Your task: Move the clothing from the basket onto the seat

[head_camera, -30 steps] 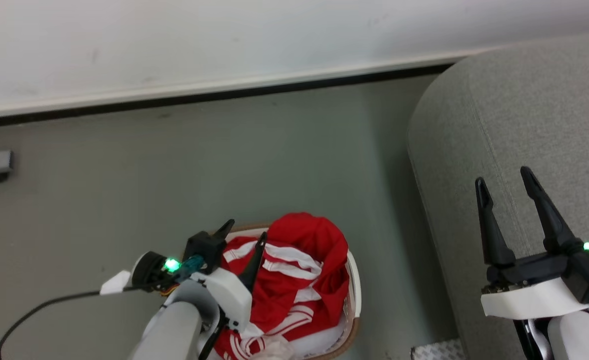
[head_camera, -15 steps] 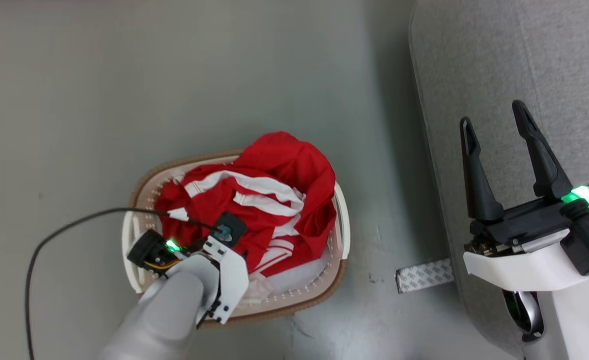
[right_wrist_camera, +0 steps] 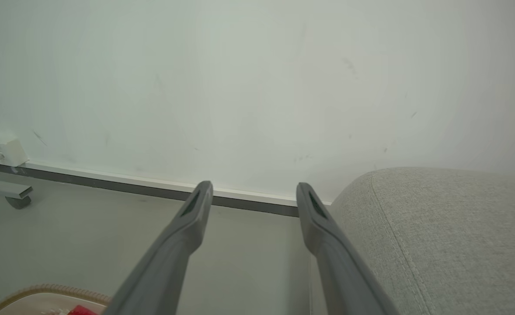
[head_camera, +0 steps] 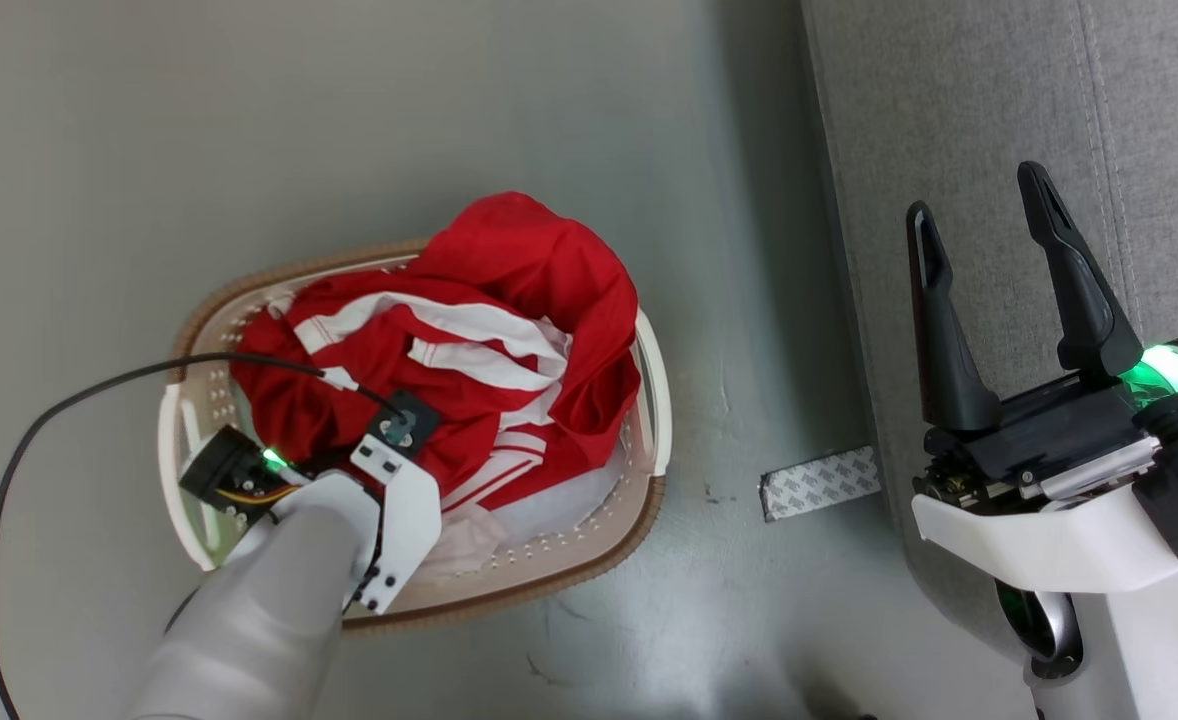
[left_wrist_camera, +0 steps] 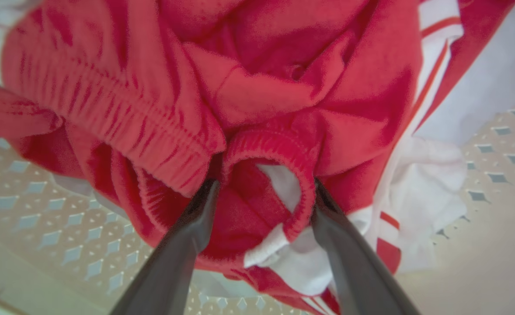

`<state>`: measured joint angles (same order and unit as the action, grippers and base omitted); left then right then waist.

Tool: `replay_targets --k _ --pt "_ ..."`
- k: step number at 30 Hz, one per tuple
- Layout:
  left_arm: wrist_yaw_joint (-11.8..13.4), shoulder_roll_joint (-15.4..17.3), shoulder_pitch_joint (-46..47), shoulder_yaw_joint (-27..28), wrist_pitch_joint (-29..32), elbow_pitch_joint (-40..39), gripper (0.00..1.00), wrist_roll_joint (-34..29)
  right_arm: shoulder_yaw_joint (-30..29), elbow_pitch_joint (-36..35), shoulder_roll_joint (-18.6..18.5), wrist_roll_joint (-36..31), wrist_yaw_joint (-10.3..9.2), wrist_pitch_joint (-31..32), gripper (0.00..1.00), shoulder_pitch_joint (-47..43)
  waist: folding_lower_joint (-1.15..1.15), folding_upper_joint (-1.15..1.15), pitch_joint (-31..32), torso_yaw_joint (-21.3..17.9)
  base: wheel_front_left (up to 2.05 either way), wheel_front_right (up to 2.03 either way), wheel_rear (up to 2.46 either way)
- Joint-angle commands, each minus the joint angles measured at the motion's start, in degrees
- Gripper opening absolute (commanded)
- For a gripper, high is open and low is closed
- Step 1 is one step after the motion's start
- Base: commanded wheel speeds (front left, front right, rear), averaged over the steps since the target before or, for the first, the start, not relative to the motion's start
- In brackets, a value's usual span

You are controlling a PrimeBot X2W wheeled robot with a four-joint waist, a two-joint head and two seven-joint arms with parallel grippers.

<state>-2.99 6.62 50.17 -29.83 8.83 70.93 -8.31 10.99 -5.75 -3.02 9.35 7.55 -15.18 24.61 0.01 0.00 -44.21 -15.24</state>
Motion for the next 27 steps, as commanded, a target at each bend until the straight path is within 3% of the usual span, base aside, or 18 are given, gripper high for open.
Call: replay_targets --k 1,2,3,4,11,27 --pt "0.36 0.47 0.73 -0.05 -0.68 0.13 1.0 -0.93 0.06 -0.41 0.12 0.37 -0.13 0.04 1.0 0.84 -0.01 0.0 -1.08 -0.62 0.0 0.0 0.0" --pt "0.75 0.68 0.77 -0.13 -1.26 0.23 1.0 -0.82 0.1 -0.48 0.13 0.5 -0.12 0.03 1.0 0.79 -0.01 0.0 -1.33 -0.68 0.0 0.0 0.0" --pt "1.06 0.77 0.77 -0.07 -1.94 0.32 0.69 -0.52 0.1 -0.42 0.13 0.54 -0.12 0.04 1.0 0.71 -0.01 0.0 -1.45 -0.73 0.0 0.0 0.0" --pt "1.49 0.82 0.76 0.02 -2.99 0.24 0.0 -0.15 0.06 -0.29 0.14 0.53 -0.13 0.04 1.0 0.61 -0.01 0.0 -1.44 -0.72 0.0 0.0 0.0" --pt "2.18 -0.61 -1.78 3.55 -10.17 0.62 0.0 5.17 -0.53 1.28 0.12 0.44 -0.13 0.03 1.0 -1.14 -0.01 0.0 3.03 0.25 0.0 0.0 0.0" --pt "-3.77 -3.65 -15.25 7.47 -18.36 -0.29 0.0 17.35 -2.56 7.53 -2.15 -0.16 -0.12 0.03 1.0 -13.64 -0.01 0.0 30.12 9.73 0.0 0.0 0.0"
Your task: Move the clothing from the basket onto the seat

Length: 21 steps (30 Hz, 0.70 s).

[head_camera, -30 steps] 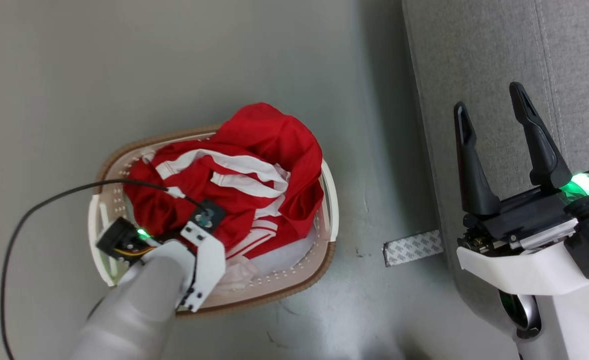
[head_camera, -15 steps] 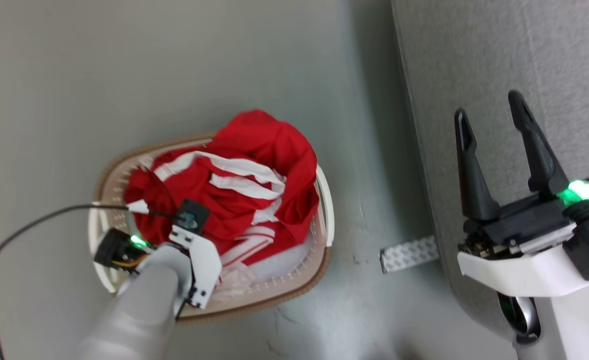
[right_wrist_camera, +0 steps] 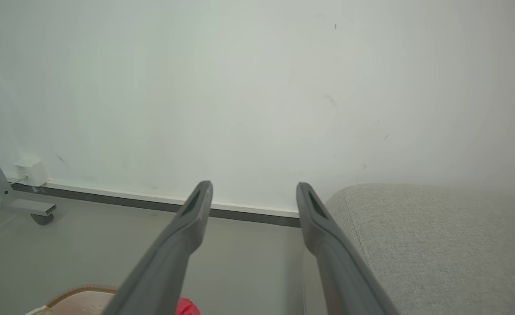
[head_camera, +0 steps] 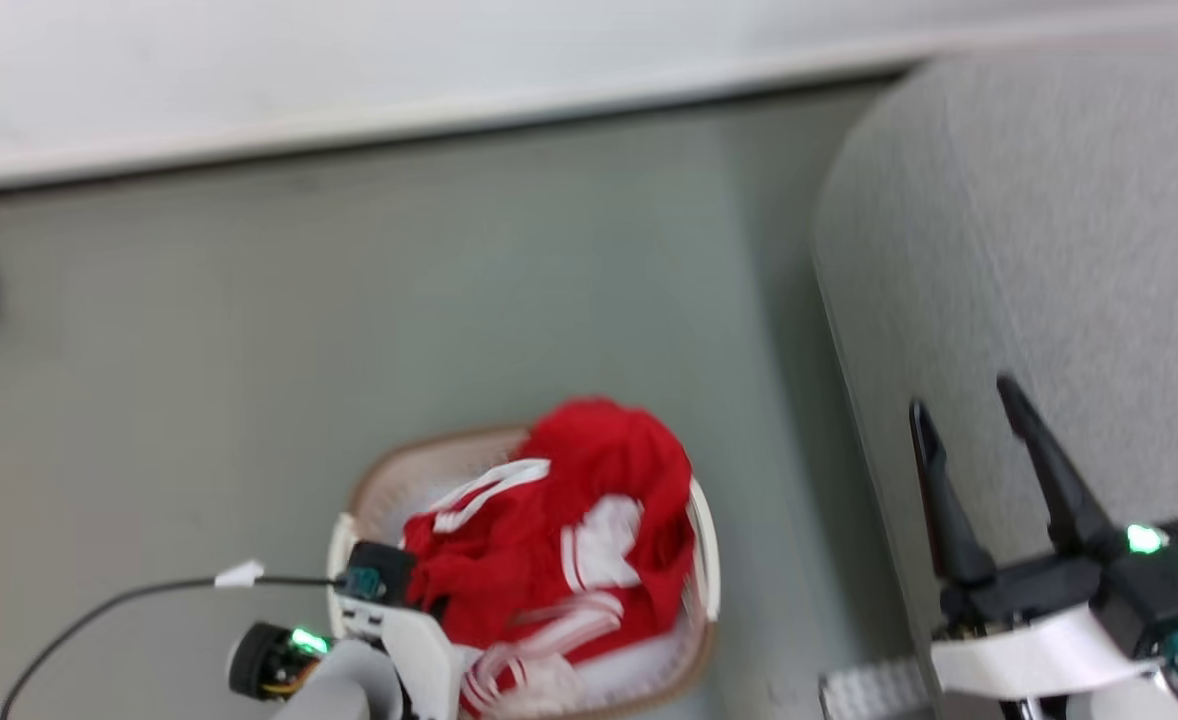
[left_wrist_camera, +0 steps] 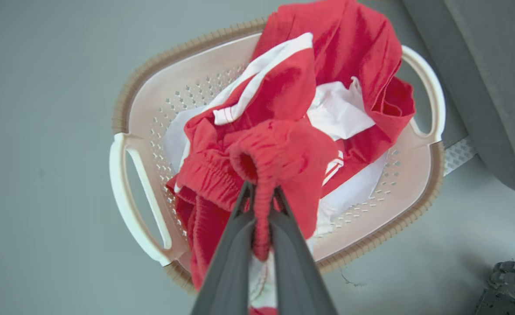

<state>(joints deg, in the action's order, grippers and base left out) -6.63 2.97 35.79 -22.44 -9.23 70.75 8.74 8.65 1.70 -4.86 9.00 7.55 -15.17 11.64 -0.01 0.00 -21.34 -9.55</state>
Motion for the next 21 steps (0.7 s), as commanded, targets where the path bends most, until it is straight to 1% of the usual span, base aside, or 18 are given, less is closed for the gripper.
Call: replay_targets --k 1,8,11,15,21 --pt "-0.35 -0.03 -1.58 -0.05 -0.72 -0.95 0.0 1.38 -0.1 0.4 -0.35 0.29 -0.12 0.02 1.0 -1.52 0.01 0.0 8.55 4.47 0.0 0.0 0.0" --pt "-0.87 -0.04 -6.84 -4.55 0.72 -12.24 0.0 9.21 0.44 2.6 -0.58 1.16 -0.12 0.03 1.0 -7.27 0.01 0.0 17.37 6.84 0.0 0.0 0.0" --pt "-0.83 0.01 -8.1 -5.68 2.23 -17.79 0.0 10.97 0.91 3.32 -0.55 1.54 -0.12 0.03 1.0 -8.84 0.01 0.0 19.95 7.17 0.0 0.0 0.0" --pt "0.66 0.15 -9.18 -5.63 4.68 -25.94 0.0 12.18 1.52 3.83 -0.8 1.87 -0.12 0.03 1.0 -10.13 0.01 0.0 22.17 7.2 0.0 0.0 0.0" --pt "2.82 1.38 -10.56 -4.63 9.62 -40.88 0.0 13.46 1.17 3.85 -0.88 2.29 -0.12 0.03 1.0 -11.57 0.01 0.0 23.99 7.58 0.0 0.0 0.0"
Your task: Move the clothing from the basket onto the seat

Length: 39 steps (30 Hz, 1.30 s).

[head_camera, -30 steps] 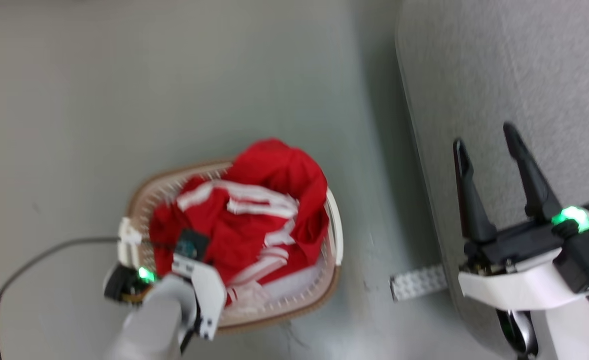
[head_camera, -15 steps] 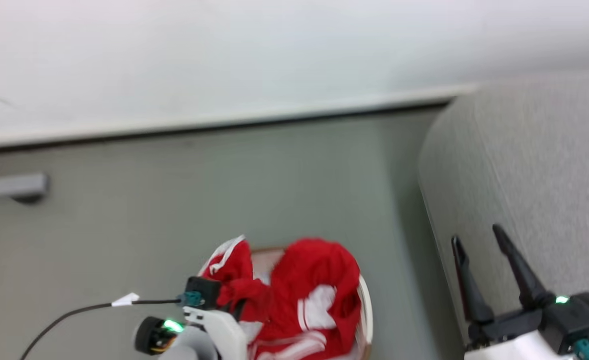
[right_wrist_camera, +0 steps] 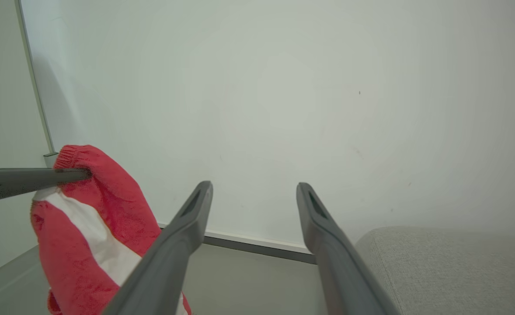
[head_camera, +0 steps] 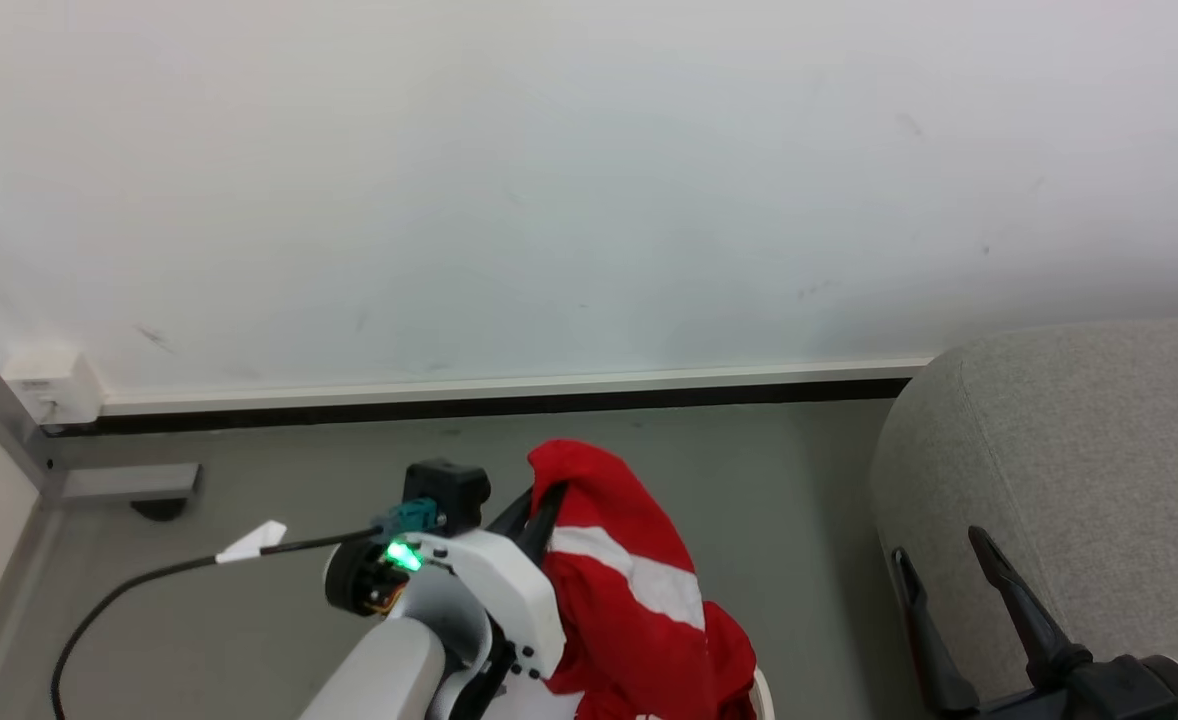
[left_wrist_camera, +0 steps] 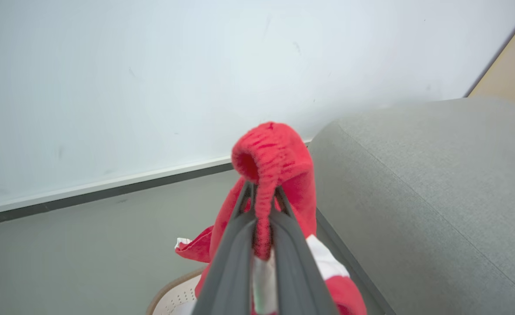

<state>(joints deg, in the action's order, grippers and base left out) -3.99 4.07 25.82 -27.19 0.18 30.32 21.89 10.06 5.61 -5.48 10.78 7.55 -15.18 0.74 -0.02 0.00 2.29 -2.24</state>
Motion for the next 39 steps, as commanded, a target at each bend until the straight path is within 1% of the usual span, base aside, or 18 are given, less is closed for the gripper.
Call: replay_targets --k 1,6,9,12,17,19,24,28,32,35,39 --pt "0.45 0.33 -0.7 0.27 0.97 -3.01 0.0 0.62 -0.32 -0.07 -0.25 0.52 -0.12 0.04 1.0 -0.97 0.02 0.0 0.59 0.32 0.0 0.0 0.0" --pt "1.92 0.56 -0.99 1.55 4.38 -13.75 0.0 2.65 0.4 -0.1 -0.24 0.45 -0.12 0.04 1.0 -1.33 0.02 0.0 1.3 0.23 0.0 0.0 0.0" --pt "2.17 0.86 0.21 2.16 5.95 -18.84 0.0 3.34 1.52 -0.1 -0.43 0.82 -0.12 0.04 1.0 -1.41 0.02 0.0 1.59 0.13 0.0 0.0 0.0" --pt "1.88 1.54 1.95 2.69 6.84 -23.25 0.0 3.66 3.24 -0.04 -1.29 1.24 -0.12 0.04 1.0 -1.0 0.02 0.0 1.73 0.0 0.0 0.0 0.0" --pt "2.22 2.64 4.04 3.71 8.76 -27.95 0.0 4.13 6.18 -0.51 -3.14 1.64 -0.12 0.04 1.0 0.75 0.02 0.0 1.63 -0.37 0.0 0.0 0.0" --pt "2.51 2.86 4.59 3.85 9.44 -29.21 0.0 4.26 7.51 -1.0 -4.17 0.57 -0.12 0.04 1.0 1.33 0.02 0.0 1.57 -0.4 0.0 0.0 0.0" --pt "3.64 2.2 5.15 3.98 9.69 -31.26 0.0 4.35 11.71 -3.43 -5.4 -1.43 -0.12 0.04 1.0 2.19 0.02 0.0 1.59 -0.35 0.0 0.0 0.0" --pt "4.46 1.65 5.18 3.66 9.36 -31.25 0.0 4.57 15.67 -4.91 -4.58 -3.05 -0.13 0.04 1.0 2.5 0.02 0.0 1.53 -0.41 0.0 0.0 0.0" --pt "4.8 1.25 5.59 3.18 9.25 -30.82 0.0 4.79 18.63 -4.0 -3.33 -4.96 -0.12 0.04 1.0 3.16 0.02 0.0 1.44 -0.54 0.0 0.0 0.0" --pt "5.08 0.92 5.84 2.67 9.08 -30.47 0.0 4.94 19.39 -2.65 -1.47 -6.84 -0.12 0.04 1.0 4.34 0.02 0.0 1.46 -0.42 0.0 0.0 0.0" --pt "5.33 0.53 6.37 1.92 8.94 -30.24 0.0 5.01 19.39 -0.39 0.05 -9.09 -0.12 0.04 1.0 5.58 0.02 0.0 1.37 -0.21 0.0 0.0 0.0"
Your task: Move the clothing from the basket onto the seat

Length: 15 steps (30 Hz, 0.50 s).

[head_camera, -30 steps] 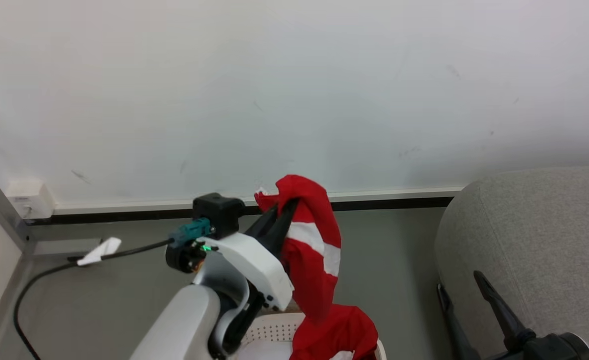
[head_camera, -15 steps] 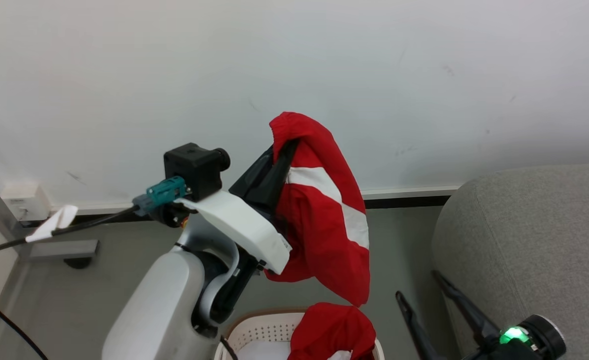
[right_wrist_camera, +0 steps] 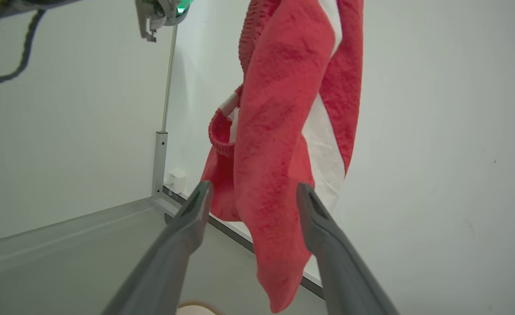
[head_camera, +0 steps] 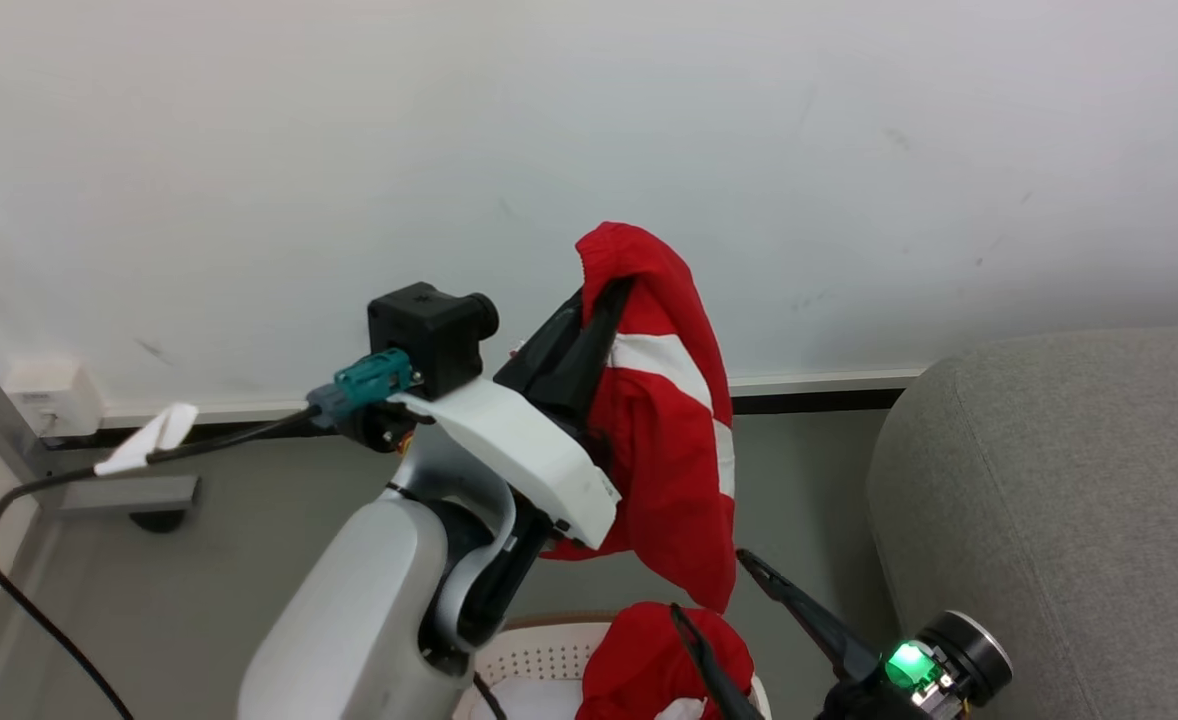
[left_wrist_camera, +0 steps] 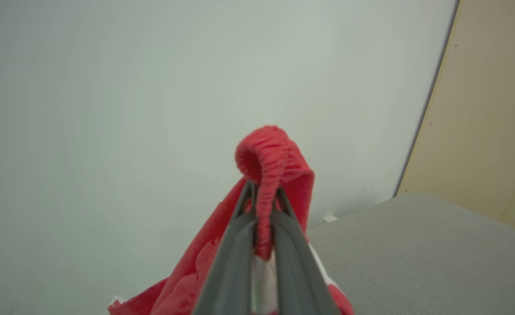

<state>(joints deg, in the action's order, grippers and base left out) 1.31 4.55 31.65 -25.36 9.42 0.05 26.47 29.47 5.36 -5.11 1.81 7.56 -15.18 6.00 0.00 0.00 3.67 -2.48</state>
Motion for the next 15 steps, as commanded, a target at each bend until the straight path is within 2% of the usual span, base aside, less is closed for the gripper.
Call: replay_targets --k 1,7,15 --pt "0.06 -0.07 0.71 -0.21 -0.28 0.07 0.0 0.45 -0.45 0.6 0.24 -1.03 -0.13 0.04 1.0 0.98 0.0 0.0 -0.09 0.12 0.0 0.0 0.0" --pt "0.22 -0.74 1.54 -2.19 -0.31 -0.03 0.0 0.83 -1.76 6.19 2.04 -5.3 -0.14 0.04 1.0 6.68 0.0 0.0 -0.62 0.61 0.0 0.0 0.0" --pt "0.61 -1.38 2.34 -5.87 -0.85 -0.1 0.0 3.14 0.99 15.64 2.13 -3.46 -0.14 0.04 1.0 16.58 0.0 0.0 -0.65 2.54 0.0 0.0 0.0"
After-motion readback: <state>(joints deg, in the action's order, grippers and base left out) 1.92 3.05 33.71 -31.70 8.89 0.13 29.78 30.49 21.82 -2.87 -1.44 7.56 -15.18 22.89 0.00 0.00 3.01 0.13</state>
